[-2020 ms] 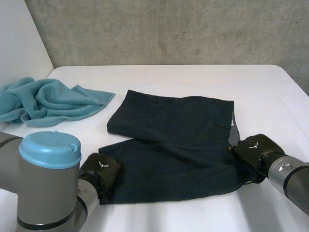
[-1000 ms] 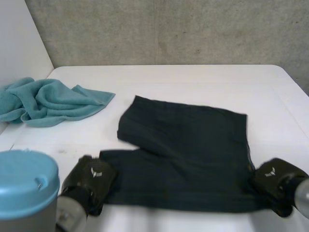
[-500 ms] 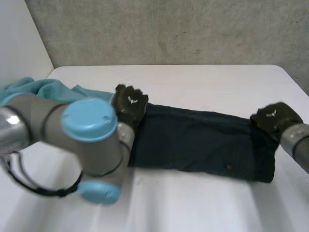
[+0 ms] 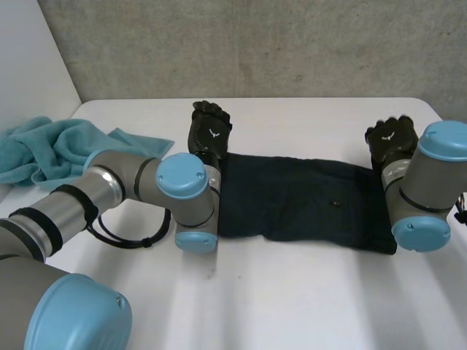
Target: Fold the laundry.
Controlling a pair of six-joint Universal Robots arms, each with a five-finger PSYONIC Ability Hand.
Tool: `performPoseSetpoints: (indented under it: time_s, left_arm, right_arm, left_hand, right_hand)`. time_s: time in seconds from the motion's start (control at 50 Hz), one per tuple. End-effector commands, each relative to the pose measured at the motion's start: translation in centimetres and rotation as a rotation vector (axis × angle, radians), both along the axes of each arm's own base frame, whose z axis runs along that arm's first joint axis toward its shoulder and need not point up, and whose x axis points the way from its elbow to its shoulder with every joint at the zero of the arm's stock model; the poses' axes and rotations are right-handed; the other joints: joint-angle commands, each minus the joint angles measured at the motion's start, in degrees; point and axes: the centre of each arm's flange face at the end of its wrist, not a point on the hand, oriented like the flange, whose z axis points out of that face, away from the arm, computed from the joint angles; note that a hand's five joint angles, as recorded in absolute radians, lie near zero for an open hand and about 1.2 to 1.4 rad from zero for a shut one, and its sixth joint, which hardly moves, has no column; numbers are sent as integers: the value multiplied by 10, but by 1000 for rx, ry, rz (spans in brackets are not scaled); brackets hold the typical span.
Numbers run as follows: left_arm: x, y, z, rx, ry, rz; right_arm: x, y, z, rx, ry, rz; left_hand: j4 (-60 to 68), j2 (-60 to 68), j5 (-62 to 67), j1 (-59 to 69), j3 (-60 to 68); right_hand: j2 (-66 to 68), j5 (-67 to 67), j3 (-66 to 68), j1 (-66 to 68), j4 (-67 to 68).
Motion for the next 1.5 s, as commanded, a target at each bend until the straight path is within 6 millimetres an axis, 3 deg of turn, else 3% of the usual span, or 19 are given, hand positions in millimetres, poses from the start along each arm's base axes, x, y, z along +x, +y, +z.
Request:
performPoseSetpoints:
  time_s: [0.02, 0.12, 0.22, 0.32, 0.44, 0.54, 0.72, 0.86, 0.92, 1.0, 1.08, 1.18, 1.26, 1.3, 1.36, 1.5]
  left_arm:
    - [4, 12, 29, 13, 57, -8]
    - [21, 34, 62, 53, 133, -31]
    - [45, 64, 79, 123, 185, -38]
    - [67, 89, 74, 224, 227, -37]
    - [81, 112, 64, 330, 297, -39]
    - [88, 125, 51, 417, 312, -35]
    - [91, 128, 45, 445, 312, -24]
    - [91, 129, 46, 446, 314, -24]
    - [91, 129, 47, 445, 314, -25]
    - [93, 130, 48, 443, 316, -24]
    - [94, 132, 54, 435, 322, -26]
    - [98, 137, 62, 425, 330, -32]
    - [100, 139, 66, 419, 335, -32]
    - [101, 139, 66, 420, 334, -32]
    - [101, 140, 66, 421, 333, -31]
    - [101, 139, 67, 415, 338, -28]
  right_arm:
    - [-7, 11, 42, -49, -111, -16]
    - [-13, 44, 59, 41, -138, 13]
    - [-27, 83, 51, 280, -230, 54]
    - [-57, 94, 31, 426, -362, -10]
    - [-64, 109, 2, 492, -413, 29]
    - [-63, 113, -8, 471, -426, 46]
    - [-61, 111, -20, 451, -421, 54]
    - [-61, 103, -29, 421, -419, 61]
    - [-62, 99, -30, 410, -409, 58]
    - [-65, 94, -27, 392, -398, 42]
    - [-81, 87, -24, 368, -355, -6]
    - [-116, 75, 2, 251, -194, -82]
    - [-136, 66, 9, 210, -54, -114]
    - [-135, 65, 13, 193, -4, -102]
    - [-118, 64, 28, 134, 44, -42]
    - [-27, 88, 60, -2, 74, 263]
  left_hand:
    - [-19, -21, -28, -8, -23]
    - [-19, -21, -28, -8, -23]
    - [-19, -21, -28, -8, -23]
    - [-18, -20, -27, -7, -23]
    - [-17, -19, -26, -6, -21]
    - [-17, -19, -26, -6, -21]
    - [-15, -17, -24, -4, -20]
    - [-15, -17, -24, -4, -20]
    - [-15, -17, -24, -4, -20]
    - [-15, -17, -24, -4, -20]
    - [-15, -17, -24, -4, -20]
    - [-15, -17, -24, -4, -20]
    - [-17, -19, -26, -6, -21]
    - [-17, -19, -26, -6, -21]
    - [-17, -19, -26, -6, -21]
    - [-17, -19, -26, -6, -21]
  right_hand:
    - [-105, -127, -115, -61, -126]
    - [-105, -127, -115, -61, -126]
    - [-20, -43, -31, 24, -41]
    - [67, 45, 57, 111, 46]
    - [128, 105, 118, 172, 107]
    - [138, 116, 128, 182, 117]
    - [185, 163, 175, 229, 164]
    - [346, 324, 336, 390, 325]
    - [595, 572, 584, 638, 574]
    - [595, 573, 585, 639, 574]
    - [595, 573, 585, 639, 574]
    - [595, 573, 585, 639, 574]
    - [595, 573, 585, 639, 574]
    - [595, 573, 585, 639, 574]
    - [595, 573, 585, 639, 574]
    - [595, 573, 585, 639, 574]
